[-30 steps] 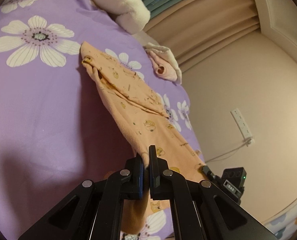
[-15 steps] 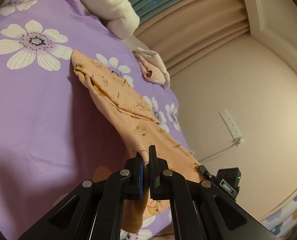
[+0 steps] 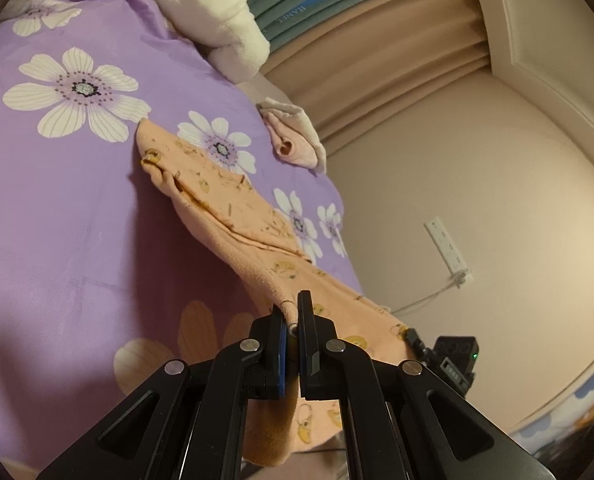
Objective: Fold small clothes
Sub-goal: 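Lift the held hem with both tools toward the collar, then lay the held hem over the collar with both tools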
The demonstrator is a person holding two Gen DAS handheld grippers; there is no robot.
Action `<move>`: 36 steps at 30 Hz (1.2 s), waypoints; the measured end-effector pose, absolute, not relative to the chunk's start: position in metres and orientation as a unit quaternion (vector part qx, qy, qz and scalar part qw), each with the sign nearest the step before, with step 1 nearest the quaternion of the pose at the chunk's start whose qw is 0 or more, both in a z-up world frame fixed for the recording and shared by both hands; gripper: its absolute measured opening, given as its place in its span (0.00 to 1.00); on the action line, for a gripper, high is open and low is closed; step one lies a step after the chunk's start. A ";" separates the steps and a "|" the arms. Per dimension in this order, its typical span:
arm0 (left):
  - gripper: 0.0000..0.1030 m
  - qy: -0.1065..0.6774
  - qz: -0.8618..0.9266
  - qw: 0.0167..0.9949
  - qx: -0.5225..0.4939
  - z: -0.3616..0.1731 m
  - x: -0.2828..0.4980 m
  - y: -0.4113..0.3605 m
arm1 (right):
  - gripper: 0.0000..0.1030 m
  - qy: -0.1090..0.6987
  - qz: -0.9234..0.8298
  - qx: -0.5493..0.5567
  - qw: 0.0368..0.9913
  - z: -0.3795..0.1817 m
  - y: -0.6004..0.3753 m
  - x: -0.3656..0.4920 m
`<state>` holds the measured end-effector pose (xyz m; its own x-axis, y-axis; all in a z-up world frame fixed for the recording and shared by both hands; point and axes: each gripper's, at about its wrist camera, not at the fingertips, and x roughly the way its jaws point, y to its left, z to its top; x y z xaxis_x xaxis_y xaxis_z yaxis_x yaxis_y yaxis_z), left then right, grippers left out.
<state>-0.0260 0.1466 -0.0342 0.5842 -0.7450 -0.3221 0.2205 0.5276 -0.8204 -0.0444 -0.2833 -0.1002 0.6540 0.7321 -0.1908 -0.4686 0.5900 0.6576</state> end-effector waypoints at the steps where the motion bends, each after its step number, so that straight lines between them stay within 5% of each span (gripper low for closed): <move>1: 0.00 0.342 -0.301 0.806 -0.378 -0.032 -0.029 0.147 | 0.04 0.224 0.352 0.284 0.863 -0.097 -0.283 -0.049; 21: 0.00 0.412 -0.266 0.754 -0.438 -0.050 0.018 0.167 | 0.07 0.239 0.326 0.303 0.863 -0.094 -0.296 -0.021; 36: 0.00 0.427 -0.223 0.715 -0.506 -0.081 0.142 0.181 | 0.07 0.297 0.250 0.348 0.853 -0.100 -0.301 0.111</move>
<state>0.1422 0.1807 -0.0813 0.5347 -0.7521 -0.3852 -0.1130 0.3882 -0.9146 0.1114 -0.3010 -0.0996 0.6985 0.6329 -0.3339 -0.2188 0.6332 0.7424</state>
